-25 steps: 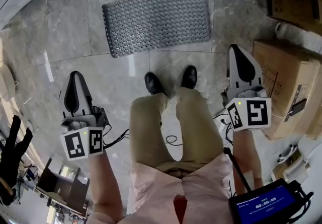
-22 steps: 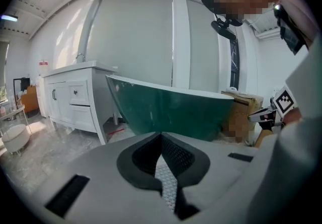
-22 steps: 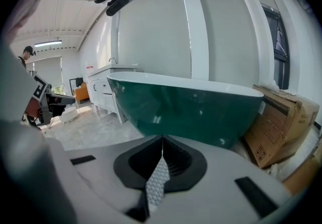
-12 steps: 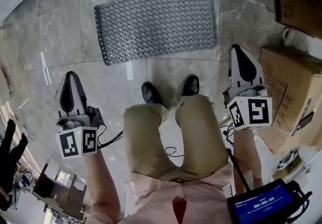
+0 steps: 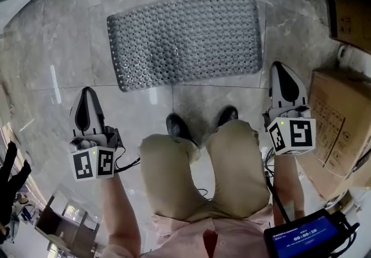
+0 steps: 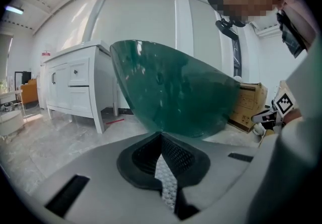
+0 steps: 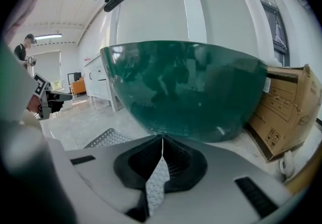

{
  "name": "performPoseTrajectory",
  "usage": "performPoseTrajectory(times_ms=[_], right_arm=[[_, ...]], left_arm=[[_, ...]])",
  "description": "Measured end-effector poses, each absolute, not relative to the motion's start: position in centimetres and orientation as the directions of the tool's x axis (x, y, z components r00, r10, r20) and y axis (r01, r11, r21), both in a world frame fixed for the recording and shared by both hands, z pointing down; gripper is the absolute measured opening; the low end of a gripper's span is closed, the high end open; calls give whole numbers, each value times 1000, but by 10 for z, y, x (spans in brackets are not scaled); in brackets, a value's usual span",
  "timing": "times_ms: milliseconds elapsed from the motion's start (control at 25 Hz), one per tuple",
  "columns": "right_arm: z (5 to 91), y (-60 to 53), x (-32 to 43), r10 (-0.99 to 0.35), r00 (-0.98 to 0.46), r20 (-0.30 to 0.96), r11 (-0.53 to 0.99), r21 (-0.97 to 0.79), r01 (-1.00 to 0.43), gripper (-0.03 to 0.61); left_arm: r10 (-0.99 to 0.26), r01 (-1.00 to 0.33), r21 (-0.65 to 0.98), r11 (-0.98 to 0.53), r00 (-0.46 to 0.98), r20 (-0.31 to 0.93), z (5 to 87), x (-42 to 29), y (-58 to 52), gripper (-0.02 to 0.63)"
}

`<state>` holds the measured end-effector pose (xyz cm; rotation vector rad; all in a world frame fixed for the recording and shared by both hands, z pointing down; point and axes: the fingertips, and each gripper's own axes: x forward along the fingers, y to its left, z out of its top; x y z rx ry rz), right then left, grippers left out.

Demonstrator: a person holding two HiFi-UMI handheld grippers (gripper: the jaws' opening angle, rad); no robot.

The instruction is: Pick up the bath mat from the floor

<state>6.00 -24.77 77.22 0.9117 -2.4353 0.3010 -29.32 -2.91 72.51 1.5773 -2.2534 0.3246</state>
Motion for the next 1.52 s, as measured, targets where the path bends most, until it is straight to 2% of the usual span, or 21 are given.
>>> performPoseTrajectory(times_ms=[720, 1000, 1240, 1280, 1400, 1520], right_arm=[[868, -263, 42, -529, -650, 546, 783, 19, -622, 18], [886, -272, 45, -533, -653, 538, 789, 37, -614, 17], [898, -268, 53, -524, -645, 556, 781, 12, -624, 17], [897, -268, 54, -523, -647, 555, 781, 8, -625, 18], [898, -267, 58, -511, -650, 563, 793, 17, -609, 18], [893, -270, 60, -526, -658, 539, 793, 31, -609, 18]], left_arm=[[-827, -922, 7, 387, -344, 444, 854, -330, -10, 25], [-804, -920, -10, 391, -347, 482, 906, -342, -2, 26], [-787, -917, 37, 397, -320, 528, 942, -338, 5, 30], [-784, -913, 47, 404, -320, 531, 946, -338, 6, 48], [-780, -910, 68, 410, -311, 543, 962, -337, 8, 177], [-769, -905, 85, 418, -302, 564, 980, -339, 11, 207]])
